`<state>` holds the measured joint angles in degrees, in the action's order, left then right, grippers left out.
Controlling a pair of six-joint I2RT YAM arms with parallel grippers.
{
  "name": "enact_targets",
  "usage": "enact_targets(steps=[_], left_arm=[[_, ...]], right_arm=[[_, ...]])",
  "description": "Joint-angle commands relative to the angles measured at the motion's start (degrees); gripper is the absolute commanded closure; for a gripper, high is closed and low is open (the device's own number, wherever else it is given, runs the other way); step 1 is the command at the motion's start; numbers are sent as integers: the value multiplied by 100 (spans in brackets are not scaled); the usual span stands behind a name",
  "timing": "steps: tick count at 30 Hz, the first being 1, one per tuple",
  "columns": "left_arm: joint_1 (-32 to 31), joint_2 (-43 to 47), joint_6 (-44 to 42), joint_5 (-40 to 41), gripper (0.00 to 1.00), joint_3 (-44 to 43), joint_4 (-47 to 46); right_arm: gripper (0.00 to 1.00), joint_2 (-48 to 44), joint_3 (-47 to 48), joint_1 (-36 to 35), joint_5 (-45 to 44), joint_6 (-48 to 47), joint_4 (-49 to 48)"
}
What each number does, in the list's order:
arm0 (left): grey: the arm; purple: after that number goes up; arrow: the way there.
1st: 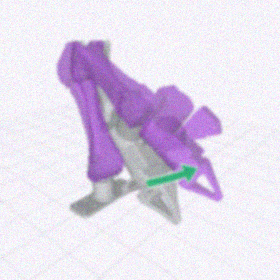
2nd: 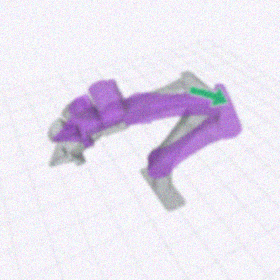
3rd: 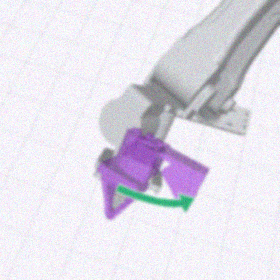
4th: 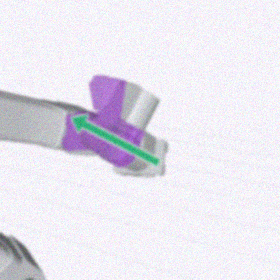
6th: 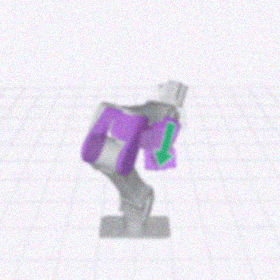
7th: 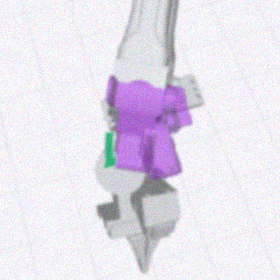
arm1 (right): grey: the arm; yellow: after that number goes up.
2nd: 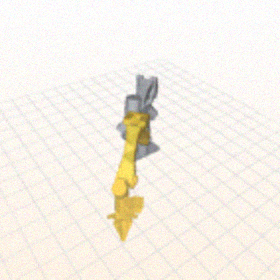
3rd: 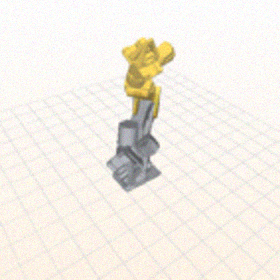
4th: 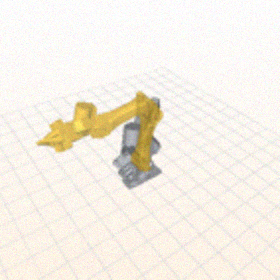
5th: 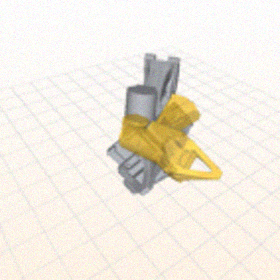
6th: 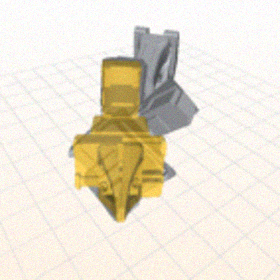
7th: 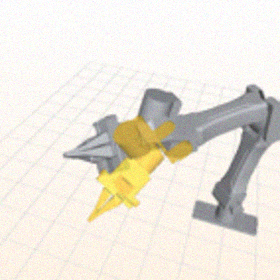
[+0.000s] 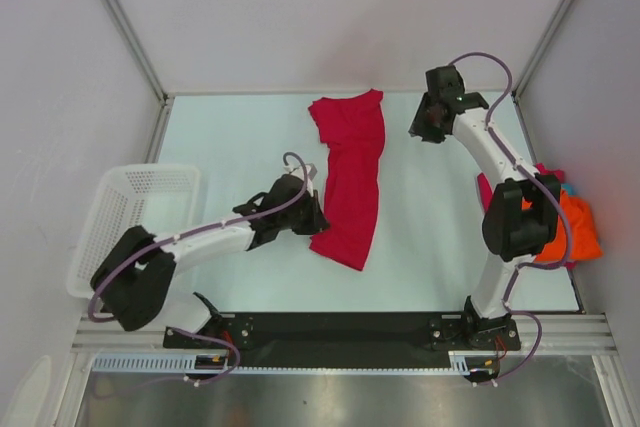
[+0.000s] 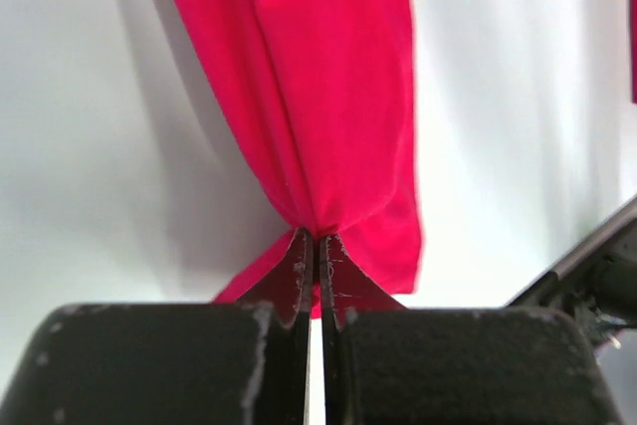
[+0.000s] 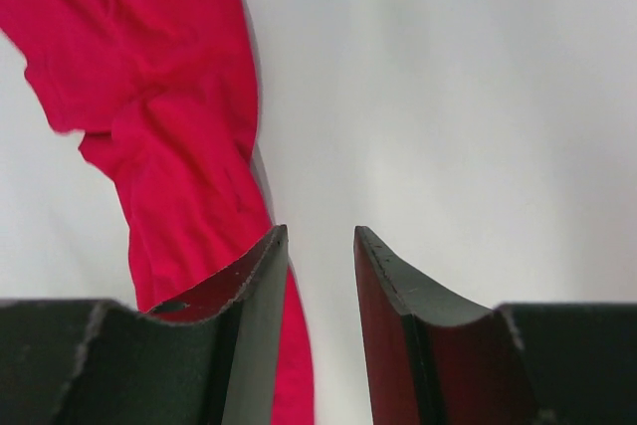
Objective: Fold and stack the t-shirts
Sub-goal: Rotate the tshirt 90 degrees, then grab the bottom of the folded rectangular tshirt with both arms
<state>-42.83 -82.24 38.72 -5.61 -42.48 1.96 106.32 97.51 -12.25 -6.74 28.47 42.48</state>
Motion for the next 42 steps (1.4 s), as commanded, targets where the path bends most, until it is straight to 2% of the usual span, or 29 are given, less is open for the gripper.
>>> enact_targets(steps=[1, 8, 15, 22, 28, 31, 34, 35, 37, 38, 39, 42], left_arm=[[-15, 673, 170, -37, 100, 222, 428], [-296, 1148, 601, -274, 100, 582, 463], [-472, 1543, 962, -520, 100, 1303, 464], [-525, 1641, 1155, -652, 99, 1787, 455], [-525, 1527, 1120, -810, 97, 1708, 463], [-525, 1500, 1103, -863, 88, 1655, 533], [-569, 1570, 1111, -863, 63, 1629, 700], [-577, 1640, 1120, -820, 43, 1629, 770], [-613, 1728, 1120, -723, 27, 1629, 955], [-613, 1807, 1112, -688, 16, 1629, 1017], [-621, 1842, 1111, -644, 11, 1629, 1069], [-621, 1957, 1120, -600, 8, 1646, 1228]], right_arm=[[61, -559, -478, -269, 348, 141, -169], [60, -1499, -2295, -892, 893, 598, -574], [57, -2168, -3465, -1798, 1148, 1143, -644], [55, -2537, -4003, -2325, 1254, 1503, -469], [54, -2766, -4398, -2799, 1377, 1881, -389], [55, -2784, -4539, -3115, 1395, 2109, -363], [54, -2845, -4671, -3397, 1404, 2311, -319], [54, -2863, -4724, -3459, 1412, 2356, -310], [54, -2898, -4873, -3582, 1456, 2452, -328], [54, -2898, -4934, -3609, 1465, 2479, -345], [54, -2907, -5074, -3635, 1500, 2514, -372], [54, -2959, -5251, -3740, 1614, 2664, -469]])
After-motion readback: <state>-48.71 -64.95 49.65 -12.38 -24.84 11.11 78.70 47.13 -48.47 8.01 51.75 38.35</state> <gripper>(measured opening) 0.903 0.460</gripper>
